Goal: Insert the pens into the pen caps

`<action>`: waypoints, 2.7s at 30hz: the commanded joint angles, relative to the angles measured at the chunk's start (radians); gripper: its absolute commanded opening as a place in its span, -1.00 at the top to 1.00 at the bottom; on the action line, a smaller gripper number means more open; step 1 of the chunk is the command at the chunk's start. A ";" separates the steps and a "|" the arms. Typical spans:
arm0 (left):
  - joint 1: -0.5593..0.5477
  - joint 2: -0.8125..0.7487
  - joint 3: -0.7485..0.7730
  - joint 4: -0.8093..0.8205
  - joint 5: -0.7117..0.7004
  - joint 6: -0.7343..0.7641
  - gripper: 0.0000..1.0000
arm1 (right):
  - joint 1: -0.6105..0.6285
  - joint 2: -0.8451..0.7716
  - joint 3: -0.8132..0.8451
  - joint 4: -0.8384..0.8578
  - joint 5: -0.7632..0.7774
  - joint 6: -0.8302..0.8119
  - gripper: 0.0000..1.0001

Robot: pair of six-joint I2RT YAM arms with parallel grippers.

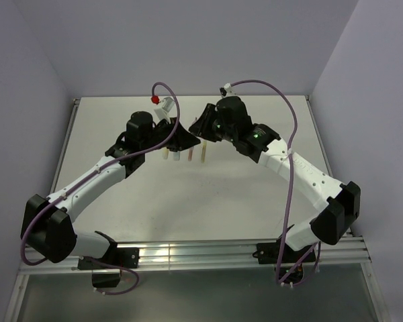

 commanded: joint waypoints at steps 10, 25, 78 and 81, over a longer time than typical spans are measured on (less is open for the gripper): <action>-0.003 -0.037 0.057 -0.135 -0.063 0.027 0.99 | -0.001 -0.030 0.097 -0.050 0.063 -0.063 0.04; 0.009 -0.187 0.008 -0.328 -0.022 0.081 0.99 | -0.561 -0.182 -0.288 -0.105 -0.045 -0.276 -0.05; 0.067 -0.250 -0.084 -0.333 0.087 0.153 0.99 | -0.675 0.468 -0.075 -0.263 0.371 -0.529 0.07; 0.067 -0.248 -0.087 -0.328 0.086 0.151 0.99 | -0.673 0.474 -0.077 -0.264 0.371 -0.529 0.09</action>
